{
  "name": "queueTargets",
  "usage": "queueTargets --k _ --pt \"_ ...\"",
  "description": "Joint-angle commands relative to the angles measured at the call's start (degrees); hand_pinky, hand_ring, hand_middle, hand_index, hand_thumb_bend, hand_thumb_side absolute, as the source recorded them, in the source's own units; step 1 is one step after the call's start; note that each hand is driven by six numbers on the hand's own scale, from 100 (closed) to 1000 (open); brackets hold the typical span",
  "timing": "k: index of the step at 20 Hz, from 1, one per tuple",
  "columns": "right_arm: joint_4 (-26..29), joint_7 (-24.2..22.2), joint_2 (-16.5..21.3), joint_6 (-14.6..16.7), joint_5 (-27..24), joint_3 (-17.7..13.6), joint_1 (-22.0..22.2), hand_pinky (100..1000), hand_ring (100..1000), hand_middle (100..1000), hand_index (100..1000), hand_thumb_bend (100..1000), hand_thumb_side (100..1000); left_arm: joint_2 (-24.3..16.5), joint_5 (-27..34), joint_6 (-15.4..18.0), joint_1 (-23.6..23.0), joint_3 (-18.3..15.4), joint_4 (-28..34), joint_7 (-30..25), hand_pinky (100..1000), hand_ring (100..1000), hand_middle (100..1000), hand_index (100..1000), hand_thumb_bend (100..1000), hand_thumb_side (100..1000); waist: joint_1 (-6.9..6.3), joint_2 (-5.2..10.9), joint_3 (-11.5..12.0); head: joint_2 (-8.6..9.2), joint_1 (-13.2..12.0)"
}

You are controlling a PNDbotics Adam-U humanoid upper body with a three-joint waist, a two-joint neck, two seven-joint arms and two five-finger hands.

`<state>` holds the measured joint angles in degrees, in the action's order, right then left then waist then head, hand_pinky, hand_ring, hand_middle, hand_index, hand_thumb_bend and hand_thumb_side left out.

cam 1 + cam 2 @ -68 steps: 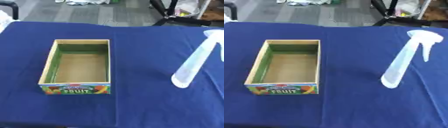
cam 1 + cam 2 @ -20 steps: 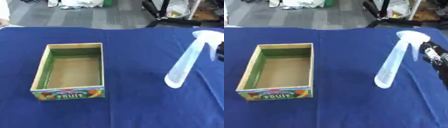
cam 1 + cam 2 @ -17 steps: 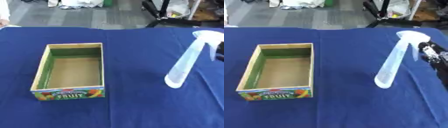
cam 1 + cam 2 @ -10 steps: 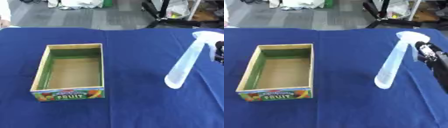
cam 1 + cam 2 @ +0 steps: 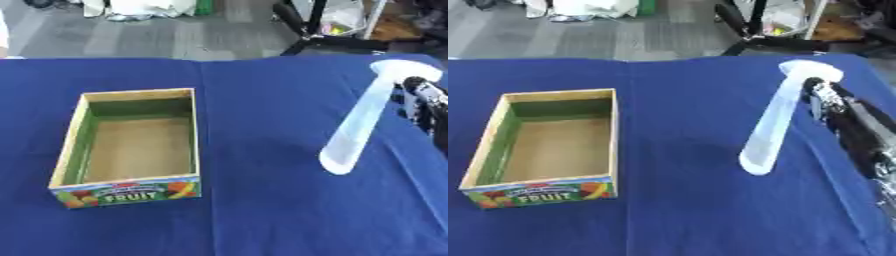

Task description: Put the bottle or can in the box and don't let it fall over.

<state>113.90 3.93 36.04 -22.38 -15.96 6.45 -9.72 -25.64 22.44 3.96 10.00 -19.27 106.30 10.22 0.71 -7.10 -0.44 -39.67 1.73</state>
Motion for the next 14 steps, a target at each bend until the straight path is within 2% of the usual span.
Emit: queueTargets --k 1,9,14 --pt "0.69 -0.07 0.56 -0.69 -0.39 -0.09 -0.96 1000 1000 1000 1000 100 933 -1.1 0.25 0.0 0.57 -0.01 0.73 -0.19 900 1000 1000 782 675 555 -0.09 0.42 0.02 0.63 0.31" --pt "0.69 0.36 -0.5 -1.76 0.47 0.44 -2.02 1000 1000 1000 1000 100 929 -1.32 0.23 0.13 0.51 -0.01 0.81 -0.15 899 1000 1000 782 674 555 -0.14 0.42 -0.05 0.33 0.09" --pt "0.54 0.95 -2.39 -2.78 4.15 0.78 -2.49 1000 1000 1000 1000 100 933 -1.53 0.17 0.34 0.4 -0.09 0.81 0.07 899 1000 1000 781 674 555 -0.24 0.36 -0.08 0.08 0.27"
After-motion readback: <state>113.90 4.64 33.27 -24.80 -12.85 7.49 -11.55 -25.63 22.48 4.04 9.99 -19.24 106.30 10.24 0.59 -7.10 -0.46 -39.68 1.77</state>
